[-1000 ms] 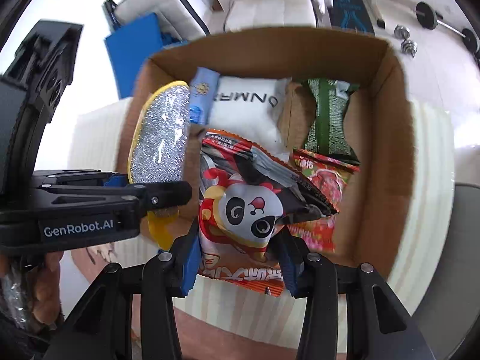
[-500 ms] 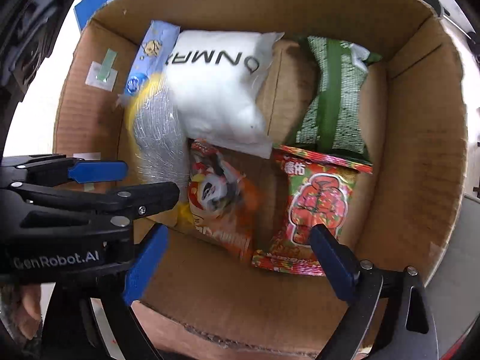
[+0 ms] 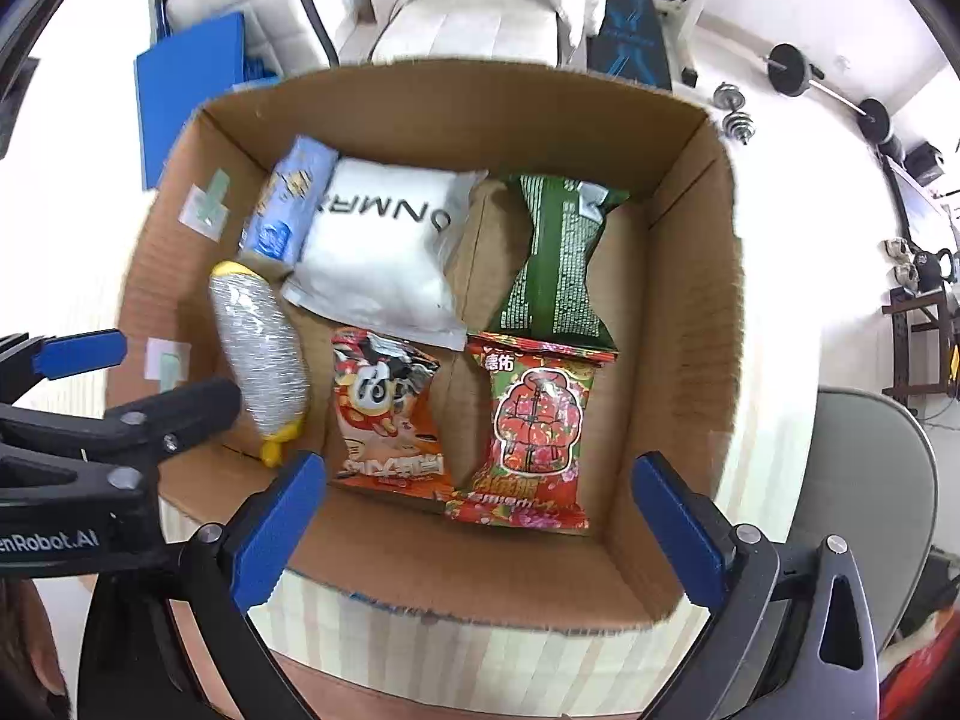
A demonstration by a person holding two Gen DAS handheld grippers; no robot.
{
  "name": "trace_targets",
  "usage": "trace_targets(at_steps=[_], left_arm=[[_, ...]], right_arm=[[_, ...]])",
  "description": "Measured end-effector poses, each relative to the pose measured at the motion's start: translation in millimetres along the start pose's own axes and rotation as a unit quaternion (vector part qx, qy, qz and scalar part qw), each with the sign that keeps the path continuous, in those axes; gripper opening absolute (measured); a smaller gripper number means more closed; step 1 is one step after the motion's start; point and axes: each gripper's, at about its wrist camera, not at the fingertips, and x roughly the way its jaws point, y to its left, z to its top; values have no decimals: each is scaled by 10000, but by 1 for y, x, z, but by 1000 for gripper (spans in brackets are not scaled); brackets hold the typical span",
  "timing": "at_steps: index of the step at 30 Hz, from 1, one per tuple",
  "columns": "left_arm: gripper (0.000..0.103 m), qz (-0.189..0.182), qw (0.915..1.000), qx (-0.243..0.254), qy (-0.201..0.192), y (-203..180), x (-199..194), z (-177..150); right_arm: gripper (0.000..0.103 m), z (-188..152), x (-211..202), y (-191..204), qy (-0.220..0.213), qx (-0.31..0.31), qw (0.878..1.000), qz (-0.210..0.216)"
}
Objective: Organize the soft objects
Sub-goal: 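Move both grippers back toward the blue wrapper and towel on the table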
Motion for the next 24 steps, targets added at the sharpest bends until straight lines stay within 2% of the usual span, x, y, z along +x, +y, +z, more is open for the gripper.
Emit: trace_targets(at_steps=[4,8,11,13,17,21,24], left_arm=[[99,129,9986,-174,-480,7,-30,-16],[99,394,9942,-236,-975,6,-55,-36],[99,546,9896,-326,-1290,11,-66,-60],[99,592,9880,-406,-1368,17,-66,-82],[99,915,9867,-594,-1203,32,-40,-119],[99,907,9928,-686,-371,46,21,-144],[99,769,9929,-901,37,59,54,-158]], right_arm=[[103,-13,-20,2,-296,144,9995,26],[103,-28,-33,2,-555,410,9973,240],[103,-44,-48,-4,-814,678,9936,379],[103,-62,-55,-19,-1007,1045,9885,424],[103,-106,-49,-64,-1026,2040,9716,621],[103,-145,-2,-102,-459,2979,9474,1079],[101,-155,36,-116,-193,3417,9296,1370]])
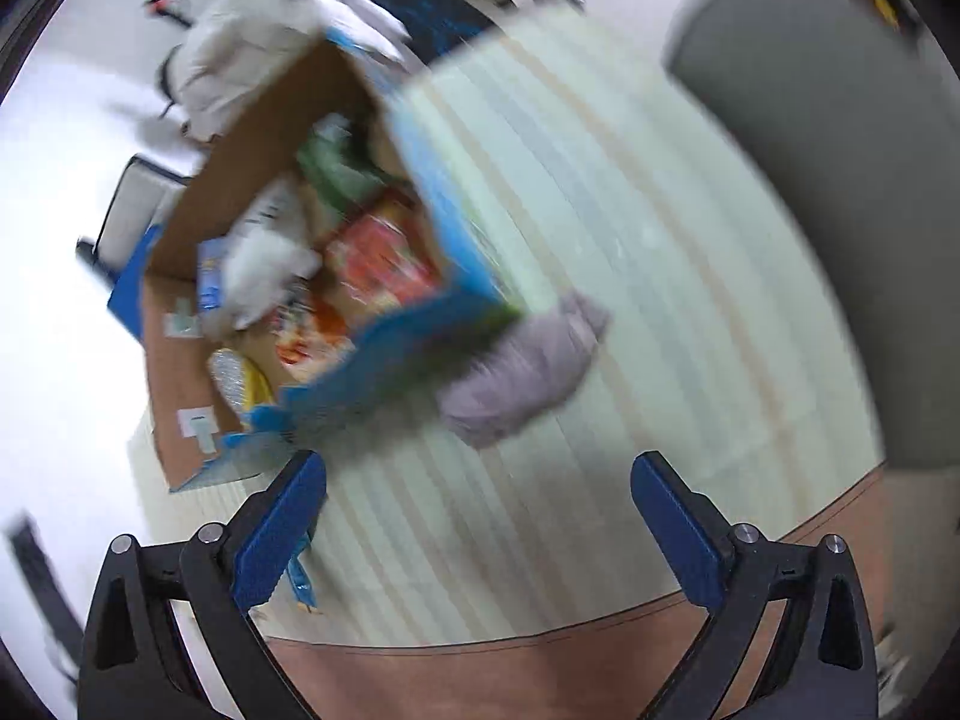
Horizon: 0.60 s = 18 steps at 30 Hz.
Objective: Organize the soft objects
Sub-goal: 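Move both grippers back toward the blue wrapper and towel on the table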
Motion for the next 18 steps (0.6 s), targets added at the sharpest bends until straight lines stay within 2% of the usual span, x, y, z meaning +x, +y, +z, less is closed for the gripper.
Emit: trace_targets(at_steps=[3,8,10,13,18], left_arm=[[99,14,9998,-150,109,8,15,-6],[99,272,9995,15,163,11,33,-5],[99,364,9990,173,191,9,38,-3],[99,437,9975,496,236,2,46,1],[99,735,9886,1283,276,-21,66,7]], right_arm=[[98,2,30,-12,27,291,9995,69],[70,5,71,-17,108,603,9979,199],[64,6,79,-18,103,652,9973,315],[39,6,85,-13,134,495,9981,354],[26,0,77,-7,323,-113,9994,64]])
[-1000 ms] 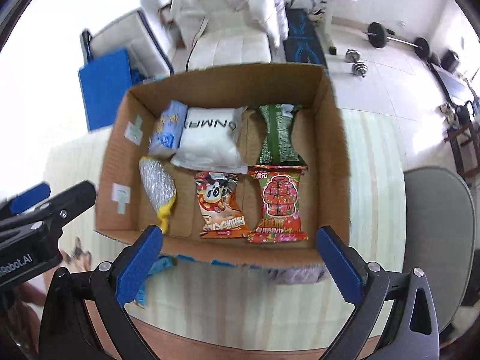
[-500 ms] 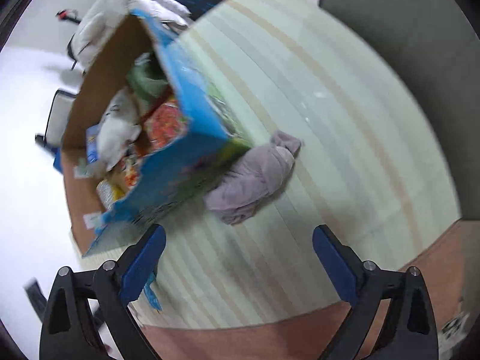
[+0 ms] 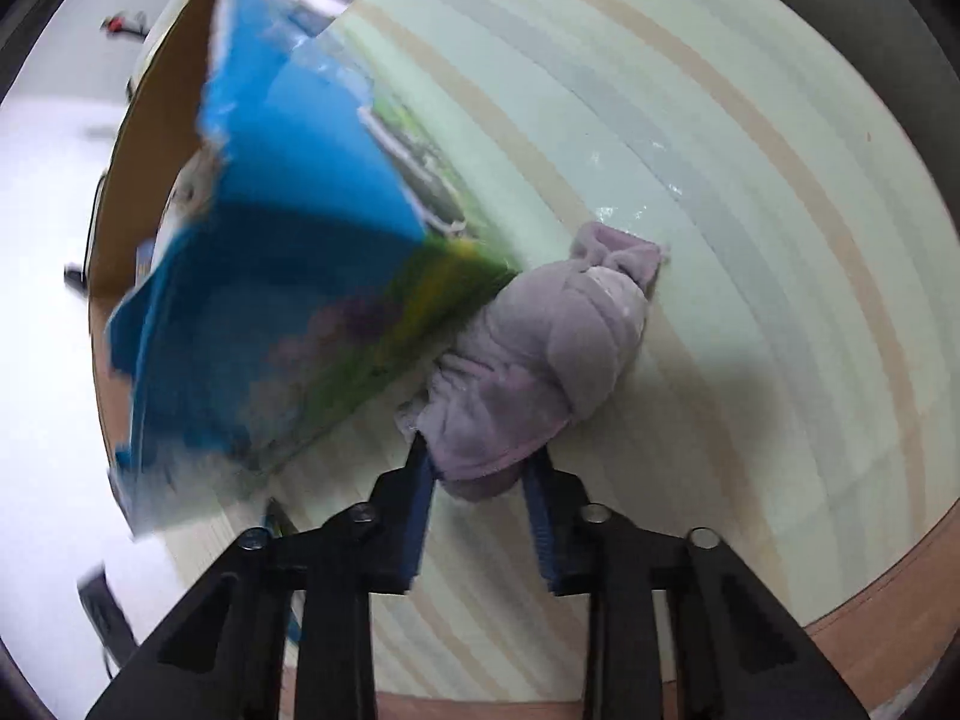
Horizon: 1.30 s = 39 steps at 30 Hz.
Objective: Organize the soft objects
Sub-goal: 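Move both grippers back toward the blue wrapper and towel on the table, then grasp the blue wrapper with the right gripper while the left grasps the mauve towel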
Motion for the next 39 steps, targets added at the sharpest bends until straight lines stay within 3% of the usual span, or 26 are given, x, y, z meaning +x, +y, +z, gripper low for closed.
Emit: trace_targets(at_steps=[4,6,7,9,10,11,14,16,18,19,20,24,29,30,31,32,33,34,35,37,39], left_arm=[[99,242,9984,517,52,-17,10,4],[99,196,9979,617,97,-22,15,7],[89,140,9981,589,127,-23,17,8],[67,-88,9991,374,201,-20,17,9],[50,-250,9990,248,262,-18,17,9],[40,-404,9983,99,406,-16,17,8],[36,-730,9945,-376,646,-8,18,2],[34,-1134,9866,-775,886,-2,21,-7],[33,-1545,9748,-1176,1094,4,25,-18],[33,-1649,9714,-1265,1145,6,26,-22],[33,-1764,9673,-1365,1209,7,28,-27],[33,-1865,9670,-1263,1188,3,28,-37],[38,-1628,9710,-1341,1123,5,26,-44],[38,-1370,9743,-1379,1140,8,27,-47],[38,-1133,9775,-1395,1107,13,29,-54],[38,-891,9814,-1384,991,14,24,-56],[39,-696,9847,-1361,831,15,17,-59],[48,-488,9876,-1340,659,16,10,-62],[64,-326,9893,-1339,482,17,3,-66],[87,-123,9903,-1361,249,19,-7,-74],[89,-50,9900,-1405,125,19,-16,-83]], right_arm=[[23,-11,-14,0,143,-533,9977,-401],[23,-13,-19,-4,249,-559,9976,-333],[25,-13,-22,-7,224,-480,9983,-244],[45,-7,-25,-8,158,-283,9993,-210],[65,-8,-25,-8,122,-200,9995,-223],[70,-5,-24,-8,62,-47,9998,-161],[70,1,-17,-10,69,124,9999,-26],[70,5,-8,-7,137,108,9998,-99],[69,8,-1,-5,219,95,9994,-234],[63,7,3,-4,236,84,9992,-298],[49,5,5,-3,243,26,9991,-361],[38,-10,8,10,426,-608,9954,-604],[37,-47,12,29,847,-1785,9731,-1189],[38,-50,11,32,829,-1847,9706,-1306],[52,-53,8,36,729,-1879,9693,-1409],[75,-56,3,40,625,-1883,9710,-1333],[82,-59,-1,44,567,-1884,9731,-1197],[83,-61,-8,51,482,-1887,9752,-1048],[83,-65,-15,60,364,-1943,9753,-981],[83,-76,-24,85,209,-2253,9700,-888],[83,-87,-23,111,286,-2500,9657,-649]])
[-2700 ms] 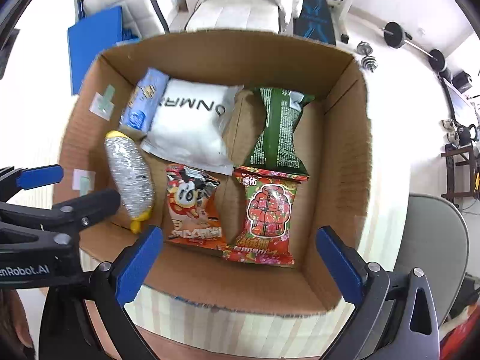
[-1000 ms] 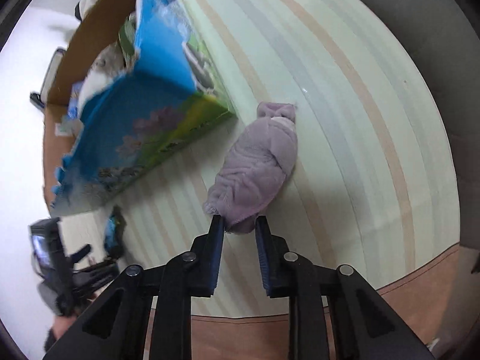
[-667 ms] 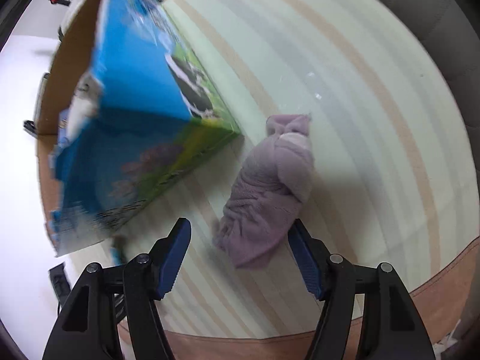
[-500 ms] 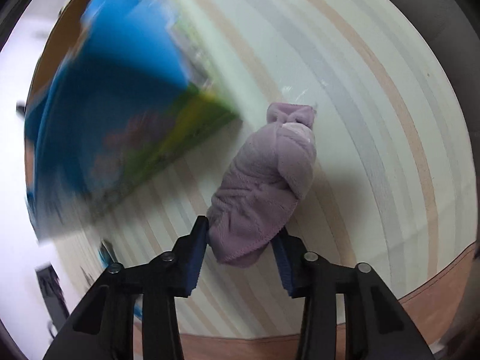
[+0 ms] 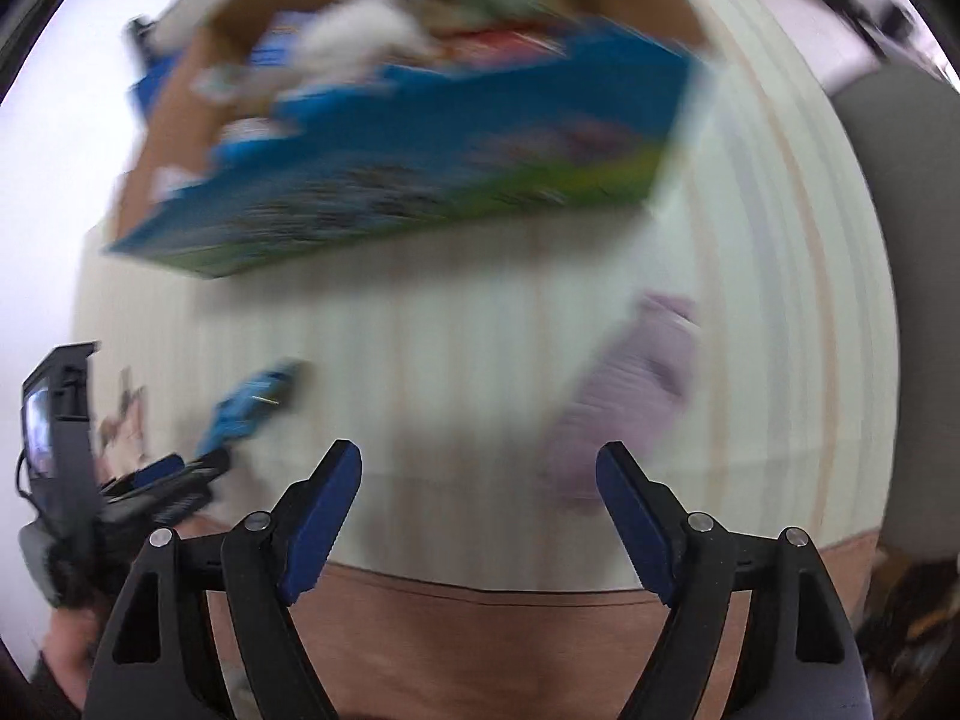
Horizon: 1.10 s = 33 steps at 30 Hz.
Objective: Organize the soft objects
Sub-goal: 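Grasp the blue wrapper with the right gripper while the left grasps the mauve towel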
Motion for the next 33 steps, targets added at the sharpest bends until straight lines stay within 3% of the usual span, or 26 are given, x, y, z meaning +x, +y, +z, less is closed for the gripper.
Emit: trace_targets(at_steps=[5,7,8,11,13,14,16,18,19,20,21,24,26,29,32,33], left_arm=[[89,102,9994,-286,143,16,6,-21],[89,89,9983,-455,350,38,22,-32],[89,120,9973,-560,452,46,31,-37],[89,116,9942,-777,736,67,60,-49],[89,114,9922,-907,849,74,72,-58],[91,63,9909,-975,921,77,77,-62],[91,-80,9888,-1181,906,86,79,-67],[91,-121,9876,-1260,932,90,79,-70],[91,-130,9876,-1259,928,91,79,-70],[91,-137,9879,-1249,908,91,78,-70],[91,-126,9885,-1224,880,93,78,-69],[91,-80,9917,-1047,739,85,64,-61],[91,-128,9946,-853,578,73,48,-53],[91,-422,9980,-152,437,29,22,-38],[91,-694,9952,643,250,-31,-9,-22],[91,-805,9923,922,196,-54,-21,-17]], right_arm=[[83,12,32,54,540,-315,9975,345],[83,15,41,96,361,-1130,9929,27],[83,14,46,120,370,-1716,9842,-249],[83,6,75,177,660,-3209,9419,-742],[83,-2,104,212,805,-4183,8960,-1251],[83,-9,119,226,821,-4711,8647,-1535],[82,-21,139,242,1041,-5310,8246,-1650],[63,-25,149,245,1286,-5424,8135,-1658],[39,-24,150,244,1392,-5324,8207,-1538],[29,-22,149,242,1450,-5179,8293,-1518],[28,-23,147,238,1485,-5097,8332,-1546],[24,-24,137,214,1496,-4589,8604,-1637],[22,-23,116,179,1424,-3903,8969,-1513],[21,-28,72,120,1151,-2858,9446,-1132],[21,-36,24,48,870,-1617,9811,-610],[21,-38,13,27,786,-1299,9870,-528]])
